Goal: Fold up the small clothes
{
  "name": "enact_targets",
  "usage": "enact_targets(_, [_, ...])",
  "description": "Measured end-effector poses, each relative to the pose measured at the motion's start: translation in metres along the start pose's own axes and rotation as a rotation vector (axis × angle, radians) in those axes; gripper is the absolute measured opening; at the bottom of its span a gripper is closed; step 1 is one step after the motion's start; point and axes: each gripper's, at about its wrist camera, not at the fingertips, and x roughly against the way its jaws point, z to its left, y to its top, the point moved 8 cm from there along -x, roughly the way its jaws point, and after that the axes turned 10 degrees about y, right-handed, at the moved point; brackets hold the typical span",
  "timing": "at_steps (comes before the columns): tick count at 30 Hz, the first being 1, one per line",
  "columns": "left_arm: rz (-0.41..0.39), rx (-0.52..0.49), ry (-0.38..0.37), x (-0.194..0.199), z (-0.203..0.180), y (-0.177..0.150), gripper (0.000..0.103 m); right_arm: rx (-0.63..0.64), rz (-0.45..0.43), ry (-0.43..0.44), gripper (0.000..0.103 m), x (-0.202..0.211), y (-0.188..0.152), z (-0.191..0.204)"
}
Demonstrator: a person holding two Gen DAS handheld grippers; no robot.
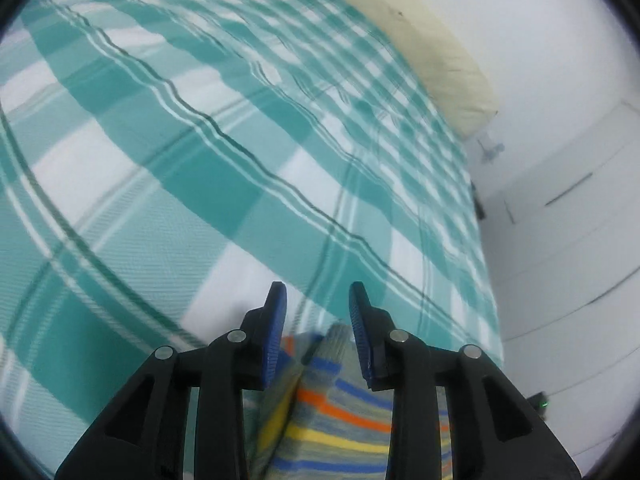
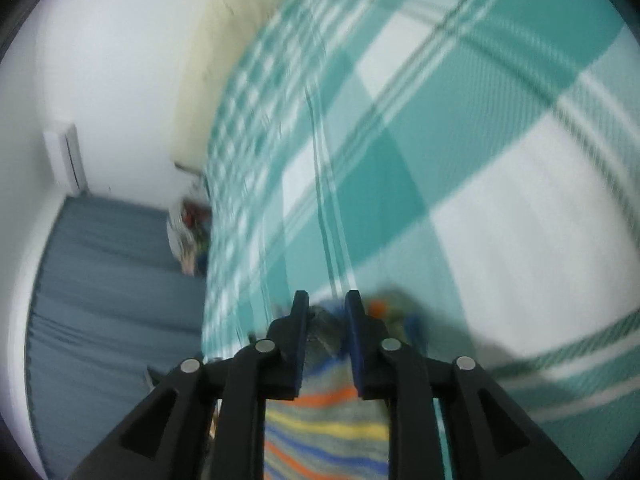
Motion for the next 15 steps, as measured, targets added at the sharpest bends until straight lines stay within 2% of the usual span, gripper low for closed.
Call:
enact_targets(3, [0.005, -0.087, 0.032, 0.013, 0.004, -0.016, 0.034, 0.061, -0.019, -0.04, 0.021, 0.013, 0.0, 0.007])
enact_targets(5, [0.009, -0.152, 0.036, 0.023, 0.004, -0.034, 0.034, 0.142, 0.012, -0.107, 0.021, 0.022, -0.008, 0.013])
enact_targets(7, [0.027, -0.25, 0.011, 0.037, -0.003, -0.065, 0.034, 0.21, 0.045, -0.151, 0.021, 0.028, -0.02, 0.017])
enact_targets(10, [0.07, -0.397, -0.014, 0.048, -0.014, -0.115, 0.036, 0.332, 0.146, -0.186, 0.021, 0.033, -0.056, 0.03])
enact_targets(12, [0.094, -0.505, 0.03, 0.05, -0.012, -0.152, 0.038, 0.431, 0.253, -0.188, 0.021, 0.032, -0.093, 0.043])
enact_targets(15, [0.118, -0.576, 0.149, 0.046, 0.01, -0.184, 0.043, 0.599, 0.404, -0.219, 0.023, 0.03, -0.154, 0.055])
